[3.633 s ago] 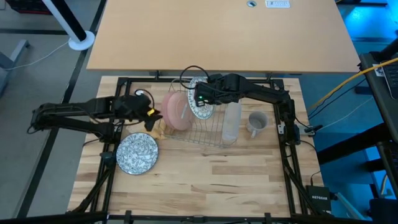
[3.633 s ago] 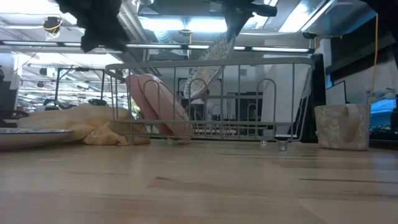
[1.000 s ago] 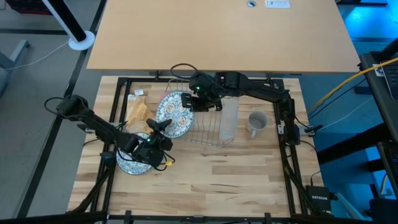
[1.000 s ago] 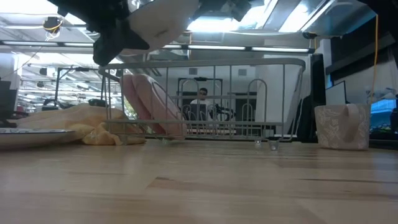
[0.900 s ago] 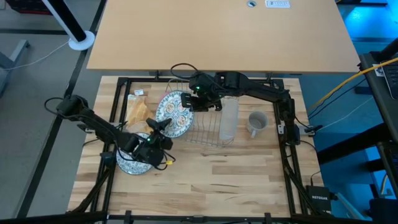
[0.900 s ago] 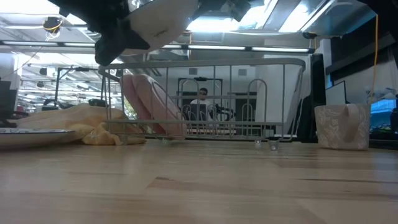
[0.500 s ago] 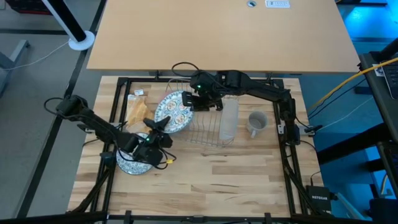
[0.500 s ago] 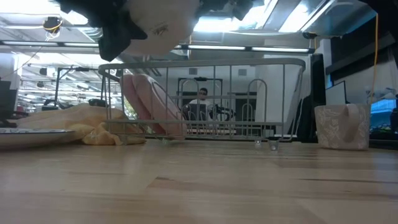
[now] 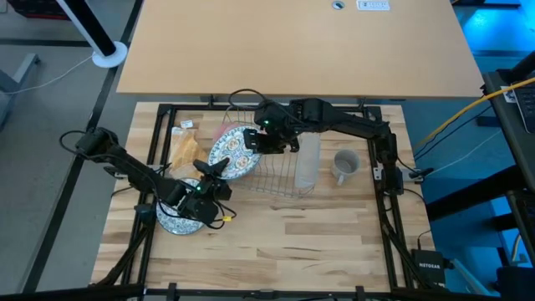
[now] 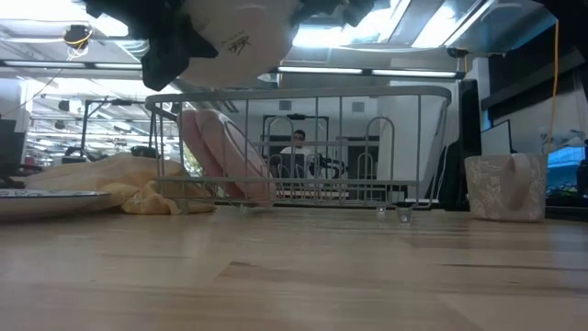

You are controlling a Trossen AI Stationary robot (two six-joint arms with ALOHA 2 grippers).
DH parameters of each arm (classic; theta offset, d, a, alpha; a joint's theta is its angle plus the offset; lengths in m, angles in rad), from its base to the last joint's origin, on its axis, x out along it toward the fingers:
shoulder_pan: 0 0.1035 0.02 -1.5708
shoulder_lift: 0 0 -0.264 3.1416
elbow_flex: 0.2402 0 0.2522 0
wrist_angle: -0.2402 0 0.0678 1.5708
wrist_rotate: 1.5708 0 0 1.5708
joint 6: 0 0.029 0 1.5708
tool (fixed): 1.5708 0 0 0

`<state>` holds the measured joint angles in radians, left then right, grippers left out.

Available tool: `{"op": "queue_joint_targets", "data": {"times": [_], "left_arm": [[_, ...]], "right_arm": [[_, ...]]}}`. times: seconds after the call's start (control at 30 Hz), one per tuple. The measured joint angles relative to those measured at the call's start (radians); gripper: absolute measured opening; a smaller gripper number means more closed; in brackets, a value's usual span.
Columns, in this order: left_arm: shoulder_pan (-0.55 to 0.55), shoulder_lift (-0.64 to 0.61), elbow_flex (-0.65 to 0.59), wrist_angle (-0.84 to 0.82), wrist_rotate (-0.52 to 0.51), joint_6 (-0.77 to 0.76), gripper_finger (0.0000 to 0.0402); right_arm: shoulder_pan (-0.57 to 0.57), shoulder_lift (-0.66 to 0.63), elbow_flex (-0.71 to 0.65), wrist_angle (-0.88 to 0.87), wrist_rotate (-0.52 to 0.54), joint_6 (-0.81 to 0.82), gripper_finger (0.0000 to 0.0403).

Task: Sort dishes
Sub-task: Put the white patterned plate in the dish rack

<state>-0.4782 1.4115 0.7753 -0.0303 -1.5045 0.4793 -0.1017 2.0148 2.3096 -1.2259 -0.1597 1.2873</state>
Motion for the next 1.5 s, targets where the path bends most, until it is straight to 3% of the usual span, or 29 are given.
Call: {"op": "queue_joint_targets", "data": {"times": [0.6,0.83,1.03,1.3,1.5], "left_arm": [[-0.013,-0.028,0.000,0.020,-0.016,0.055,0.0029],[-0.014,-0.105,0.020,0.023,-0.020,-0.046,0.0029],[-0.014,-0.198,0.070,0.024,0.078,-0.237,0.0029],[0.002,-0.301,0.082,-0.015,0.381,-0.708,0.0029],[0.073,-0.293,0.082,-0.148,0.611,-1.081,0.0029]], "right_arm": [[-0.043,-0.071,0.001,-0.003,0.355,-0.224,0.0128],[-0.043,-0.153,0.000,-0.005,0.534,-0.377,0.0128],[-0.042,-0.198,0.001,-0.006,0.605,-0.474,0.0128],[-0.042,-0.202,0.000,-0.056,0.620,-0.687,0.0128],[-0.042,-0.202,0.000,-0.090,0.690,-0.730,0.0128]]}}
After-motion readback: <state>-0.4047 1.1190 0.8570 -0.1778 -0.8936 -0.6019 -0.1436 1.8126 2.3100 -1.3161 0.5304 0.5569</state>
